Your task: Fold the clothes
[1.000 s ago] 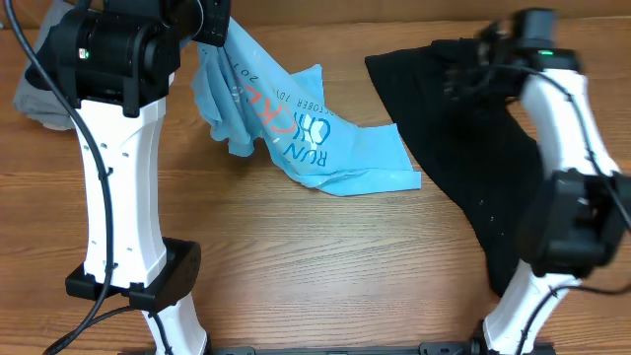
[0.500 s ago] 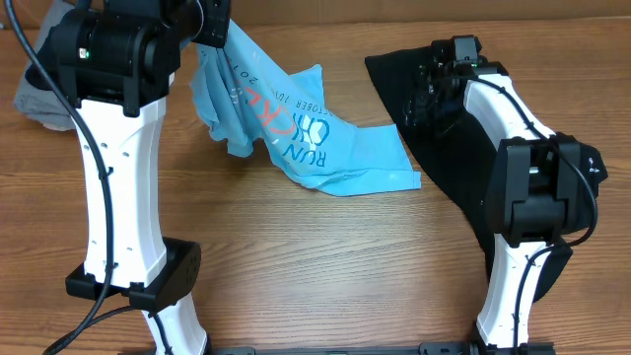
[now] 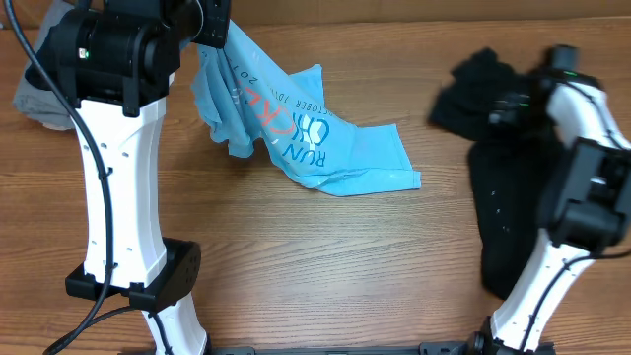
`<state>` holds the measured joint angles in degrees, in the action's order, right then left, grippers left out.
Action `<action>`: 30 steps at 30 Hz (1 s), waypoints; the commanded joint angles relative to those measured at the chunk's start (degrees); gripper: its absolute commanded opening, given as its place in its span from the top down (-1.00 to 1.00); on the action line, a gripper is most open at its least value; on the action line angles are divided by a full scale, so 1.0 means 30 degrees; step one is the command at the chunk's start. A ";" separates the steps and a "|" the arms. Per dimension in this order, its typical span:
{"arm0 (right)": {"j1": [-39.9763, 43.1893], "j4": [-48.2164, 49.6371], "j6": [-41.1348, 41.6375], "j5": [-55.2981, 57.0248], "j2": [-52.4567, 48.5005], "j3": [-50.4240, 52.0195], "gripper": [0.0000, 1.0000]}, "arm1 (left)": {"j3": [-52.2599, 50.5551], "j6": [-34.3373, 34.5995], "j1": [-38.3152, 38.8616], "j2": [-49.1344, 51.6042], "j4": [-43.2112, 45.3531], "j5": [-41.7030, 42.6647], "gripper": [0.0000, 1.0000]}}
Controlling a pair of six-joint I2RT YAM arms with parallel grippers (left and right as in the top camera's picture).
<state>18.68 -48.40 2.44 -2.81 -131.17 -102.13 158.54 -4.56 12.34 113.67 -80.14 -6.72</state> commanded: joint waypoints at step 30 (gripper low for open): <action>-0.4386 -1.2123 -0.4160 -1.1096 0.6623 -0.3424 -1.00 | 0.0204 0.2098 -0.0255 -0.1020 -0.0080 0.0102 0.92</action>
<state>9.17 -84.23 -6.39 -35.20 -111.07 -114.76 158.54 0.21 12.21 112.01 -80.58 -6.26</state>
